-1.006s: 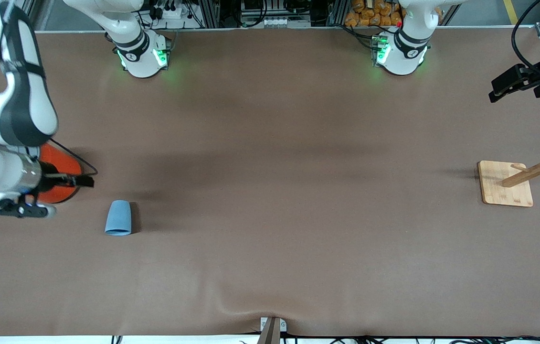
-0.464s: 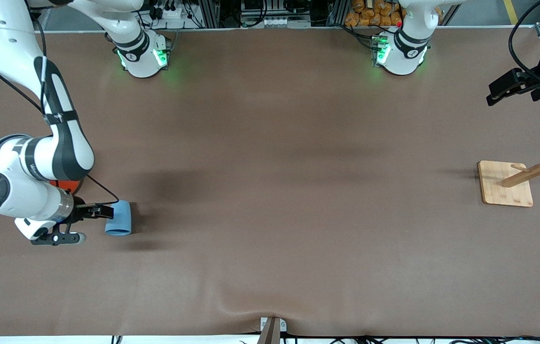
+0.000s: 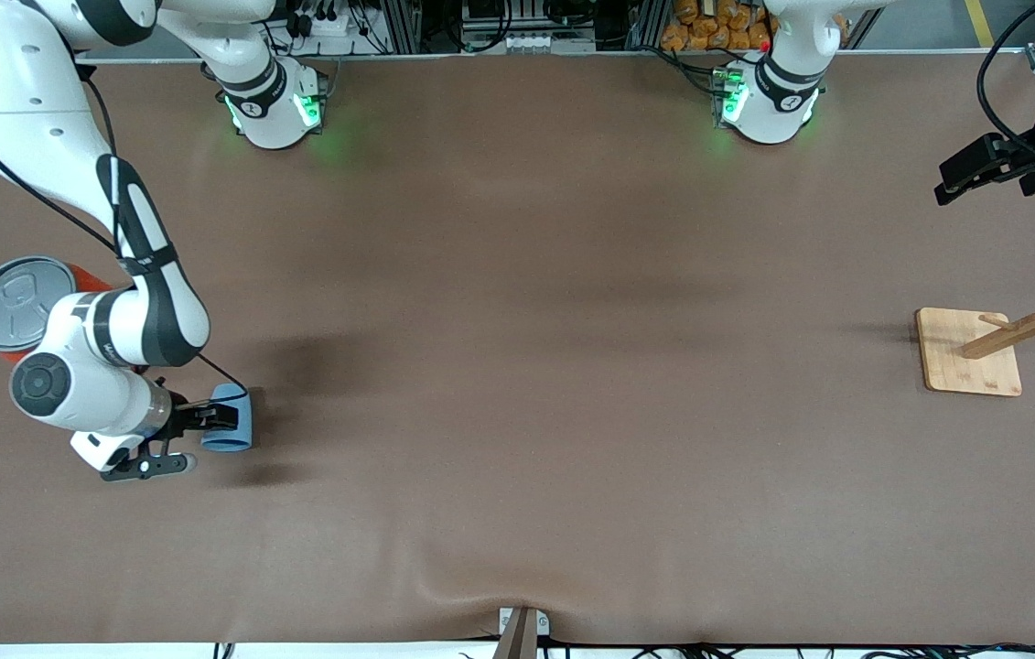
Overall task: Flip cup
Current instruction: 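Grasp the blue cup with the right gripper and lift it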
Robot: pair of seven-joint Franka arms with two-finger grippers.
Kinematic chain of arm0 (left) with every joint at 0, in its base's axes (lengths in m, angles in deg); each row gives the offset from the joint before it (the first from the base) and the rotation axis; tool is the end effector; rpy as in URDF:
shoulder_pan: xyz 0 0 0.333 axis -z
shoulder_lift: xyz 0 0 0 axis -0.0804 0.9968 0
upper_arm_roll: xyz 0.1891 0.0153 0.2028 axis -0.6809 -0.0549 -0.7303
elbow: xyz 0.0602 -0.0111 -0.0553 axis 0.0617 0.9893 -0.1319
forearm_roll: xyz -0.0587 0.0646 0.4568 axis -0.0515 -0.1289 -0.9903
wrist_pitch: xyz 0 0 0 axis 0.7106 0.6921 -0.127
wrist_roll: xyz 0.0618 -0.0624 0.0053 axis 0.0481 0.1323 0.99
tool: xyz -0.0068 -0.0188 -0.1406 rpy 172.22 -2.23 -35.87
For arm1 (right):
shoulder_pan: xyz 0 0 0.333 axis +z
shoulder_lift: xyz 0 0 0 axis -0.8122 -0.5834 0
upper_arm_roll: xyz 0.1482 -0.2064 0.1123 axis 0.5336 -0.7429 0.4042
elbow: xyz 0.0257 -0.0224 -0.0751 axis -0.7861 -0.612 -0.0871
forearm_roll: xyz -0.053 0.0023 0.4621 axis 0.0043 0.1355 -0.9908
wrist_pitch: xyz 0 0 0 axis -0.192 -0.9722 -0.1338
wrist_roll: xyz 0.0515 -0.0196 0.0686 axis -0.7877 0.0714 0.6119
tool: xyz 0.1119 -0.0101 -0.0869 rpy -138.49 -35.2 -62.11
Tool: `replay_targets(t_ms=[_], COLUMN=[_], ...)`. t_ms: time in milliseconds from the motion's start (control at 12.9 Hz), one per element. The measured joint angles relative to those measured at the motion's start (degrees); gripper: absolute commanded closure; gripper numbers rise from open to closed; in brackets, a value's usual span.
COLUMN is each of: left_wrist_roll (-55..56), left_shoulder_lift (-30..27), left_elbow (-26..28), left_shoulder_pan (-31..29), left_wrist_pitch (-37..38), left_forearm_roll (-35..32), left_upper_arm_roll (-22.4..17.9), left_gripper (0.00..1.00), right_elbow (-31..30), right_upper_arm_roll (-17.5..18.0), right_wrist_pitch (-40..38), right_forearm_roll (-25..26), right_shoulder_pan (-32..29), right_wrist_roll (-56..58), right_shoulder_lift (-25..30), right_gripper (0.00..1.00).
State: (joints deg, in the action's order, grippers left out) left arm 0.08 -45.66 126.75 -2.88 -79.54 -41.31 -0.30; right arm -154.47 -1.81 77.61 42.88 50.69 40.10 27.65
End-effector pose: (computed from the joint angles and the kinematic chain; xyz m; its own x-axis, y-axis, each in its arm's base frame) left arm 0.5929 -0.0379 0.5944 0.9913 0.1083 -0.0748 0.1077 -0.9941 -0.0123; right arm 0.7118 -0.0023 0.1035 0.9912 0.1276 -0.0343 0.1271 -0.9918 -0.0164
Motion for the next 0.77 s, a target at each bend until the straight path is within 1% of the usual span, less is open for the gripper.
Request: replay_targets(t_ms=[310,387,464,542,774], left_wrist_roll=[0.00,-0.05,-0.21,-0.34,-0.42], left_shoulder_lift=[0.00,0.00,0.00,0.00,0.11], left_elbow=[0.00,0.00,0.00,0.01,0.16], left_shoulder_pan=[0.08,0.09,0.10,0.10,0.11], left_wrist_pitch=[-0.49,-0.56,-0.57,-0.57,-0.57], left_forearm_roll=[0.00,0.00,0.00,0.00,0.00], left_upper_arm_roll=[0.14,0.24,0.31,0.36,0.51], left_gripper=[0.00,0.00,0.00,0.00,0.00], right_elbow=[-1.49,-1.62,-1.74,-1.92,-2.04], right_upper_arm_roll=[0.00,0.00,0.00,0.00,0.21], right_wrist_pitch=[0.48,0.48,0.48,0.48,0.33], right_forearm_roll=[0.00,-0.01,-0.01,-0.02,-0.08], right_shoulder_pan=[0.03,0.03,0.03,0.02,0.30], right_wrist_roll=[-0.43,-0.51,-0.57,-0.70,-1.86], right_shoulder_lift=[-0.82,-0.83,-0.83,-0.83,-0.49], right_gripper=[0.00,0.11,0.25,0.31,0.32])
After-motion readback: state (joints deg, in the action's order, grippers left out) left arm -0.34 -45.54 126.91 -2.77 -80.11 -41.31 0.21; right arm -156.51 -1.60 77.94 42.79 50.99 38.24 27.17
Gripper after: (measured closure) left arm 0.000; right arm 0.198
